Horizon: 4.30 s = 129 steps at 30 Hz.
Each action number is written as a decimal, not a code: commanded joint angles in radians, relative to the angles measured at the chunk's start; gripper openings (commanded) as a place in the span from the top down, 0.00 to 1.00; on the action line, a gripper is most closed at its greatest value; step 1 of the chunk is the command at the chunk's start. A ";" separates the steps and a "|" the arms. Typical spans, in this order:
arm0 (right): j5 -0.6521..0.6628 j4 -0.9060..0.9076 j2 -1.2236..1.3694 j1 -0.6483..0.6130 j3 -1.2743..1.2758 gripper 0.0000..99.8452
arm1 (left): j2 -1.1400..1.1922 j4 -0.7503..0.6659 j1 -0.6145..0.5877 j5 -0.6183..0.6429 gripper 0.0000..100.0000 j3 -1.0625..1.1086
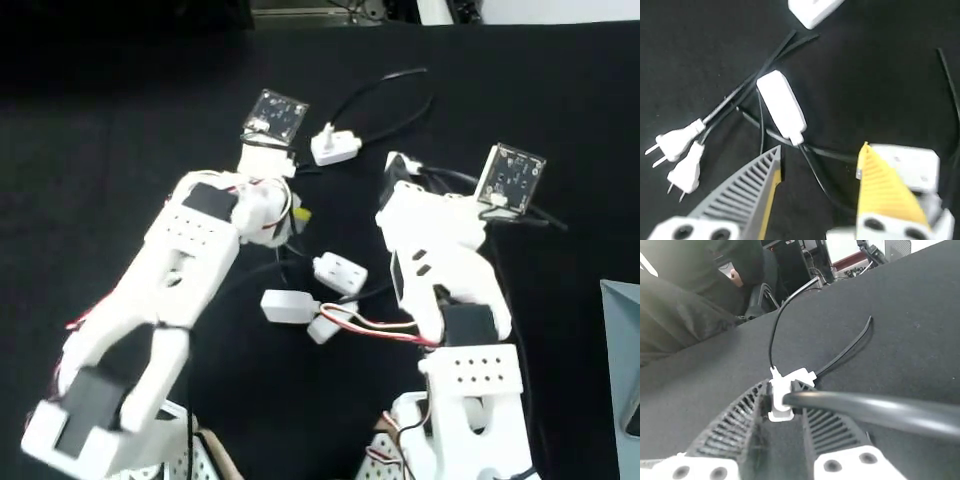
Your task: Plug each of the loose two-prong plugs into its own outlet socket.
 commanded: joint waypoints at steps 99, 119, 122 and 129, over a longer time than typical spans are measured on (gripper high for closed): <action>0.000 -0.028 -0.010 -0.029 0.016 0.99 | -1.022 0.077 -0.346 -0.267 0.71 0.895; 0.000 -0.028 -0.010 -0.029 0.016 0.99 | -1.014 -0.020 -0.232 -0.212 0.80 1.050; 0.000 -0.028 -0.010 -0.029 0.016 0.99 | -1.017 -0.049 -0.231 -0.213 0.86 1.073; 0.000 -0.028 -0.010 -0.029 0.016 0.99 | -1.020 -0.052 -0.148 -0.433 0.90 1.073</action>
